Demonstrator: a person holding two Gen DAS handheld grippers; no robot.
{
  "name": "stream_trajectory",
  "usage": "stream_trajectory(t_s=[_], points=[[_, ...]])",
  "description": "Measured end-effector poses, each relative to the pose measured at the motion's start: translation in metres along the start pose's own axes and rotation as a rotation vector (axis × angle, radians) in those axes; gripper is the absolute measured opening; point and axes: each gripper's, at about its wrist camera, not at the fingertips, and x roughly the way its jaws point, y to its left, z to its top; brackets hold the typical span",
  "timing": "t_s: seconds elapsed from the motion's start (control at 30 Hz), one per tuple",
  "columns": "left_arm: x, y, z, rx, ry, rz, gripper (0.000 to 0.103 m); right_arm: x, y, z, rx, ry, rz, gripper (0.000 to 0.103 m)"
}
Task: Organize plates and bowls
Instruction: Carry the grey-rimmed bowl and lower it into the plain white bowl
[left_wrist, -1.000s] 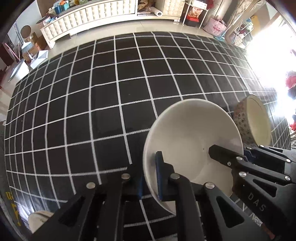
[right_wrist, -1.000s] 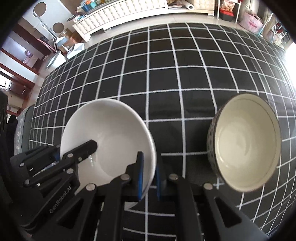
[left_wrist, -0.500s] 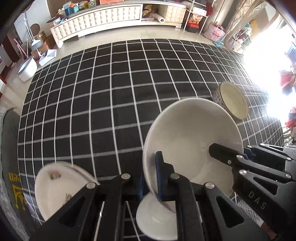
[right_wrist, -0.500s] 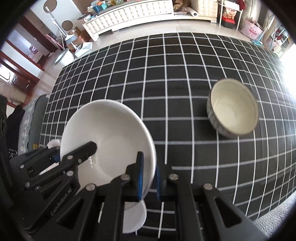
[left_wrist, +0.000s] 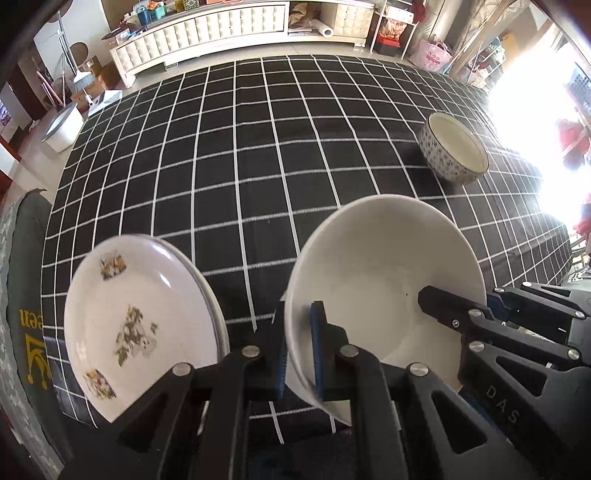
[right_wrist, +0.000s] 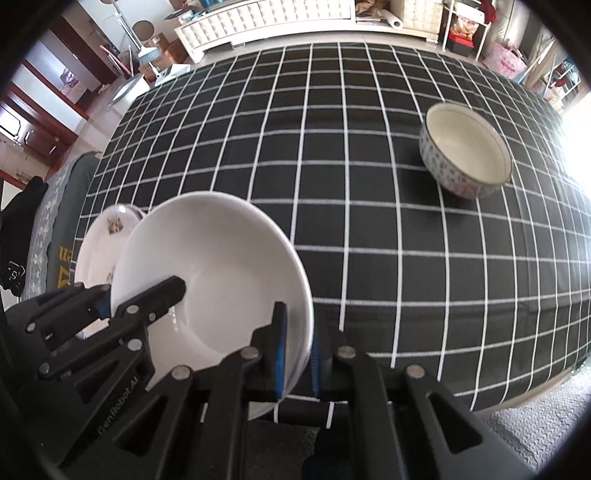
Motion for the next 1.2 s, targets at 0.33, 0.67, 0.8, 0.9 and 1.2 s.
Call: stream_trajectory(t_s=[0.33, 0.67, 0.8, 0.9, 1.2], points=[[0.005, -0.004, -0.016, 0.022, -0.004, 0.041, 0.010, 0.010, -0.001, -0.013, -0.022, 0.028, -0.012, 0.015], [0.008, -0.007, -0.021, 0.065, -0.025, 0.096, 0.011, 0.016, 0.007, -0.015, -0.075, 0.015, -0.064, 0.015], [0.011, -0.004, -0.022, 0.053, -0.030, 0.073, 0.011, 0.020, 0.004, -0.015, -0.074, 0.019, -0.067, 0.015], [0.012, -0.002, -0.021, 0.045, -0.029, 0.061, 0.011, 0.021, 0.004, -0.013, -0.079, 0.019, -0.073, 0.015], [0.012, -0.001, -0.023, 0.023, -0.037, 0.053, 0.011, 0.021, 0.007, -0.014, -0.123, -0.002, -0.078, 0.015]])
